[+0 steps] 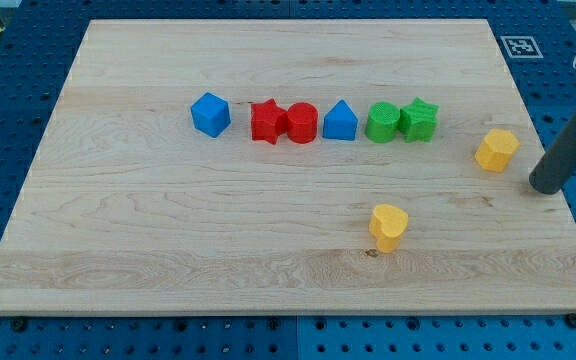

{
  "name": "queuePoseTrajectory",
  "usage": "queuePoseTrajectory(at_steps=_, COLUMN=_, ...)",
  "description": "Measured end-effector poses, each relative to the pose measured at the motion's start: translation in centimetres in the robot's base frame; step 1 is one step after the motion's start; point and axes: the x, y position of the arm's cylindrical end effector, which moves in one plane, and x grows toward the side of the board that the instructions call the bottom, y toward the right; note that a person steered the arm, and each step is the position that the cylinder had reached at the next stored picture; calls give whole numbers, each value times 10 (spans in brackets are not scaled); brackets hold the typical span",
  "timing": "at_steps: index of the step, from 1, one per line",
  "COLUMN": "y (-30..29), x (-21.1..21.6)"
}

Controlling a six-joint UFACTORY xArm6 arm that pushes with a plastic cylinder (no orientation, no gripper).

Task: Place the yellow hexagon into the green star

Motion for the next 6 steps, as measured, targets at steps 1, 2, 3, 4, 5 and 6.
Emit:
queuePoseTrajectory(at_steps=1, y=-8, x=-18)
queuePoseTrajectory(at_steps=2, y=-11, x=-51)
queuePoseTrajectory(at_steps=3, y=-23, x=-61)
queuePoseTrajectory(at_steps=4, y=-23, x=-65)
queuePoseTrajectory(at_steps=5, y=-8, x=-36)
queuePoseTrajectory(at_steps=6, y=-23, x=-23)
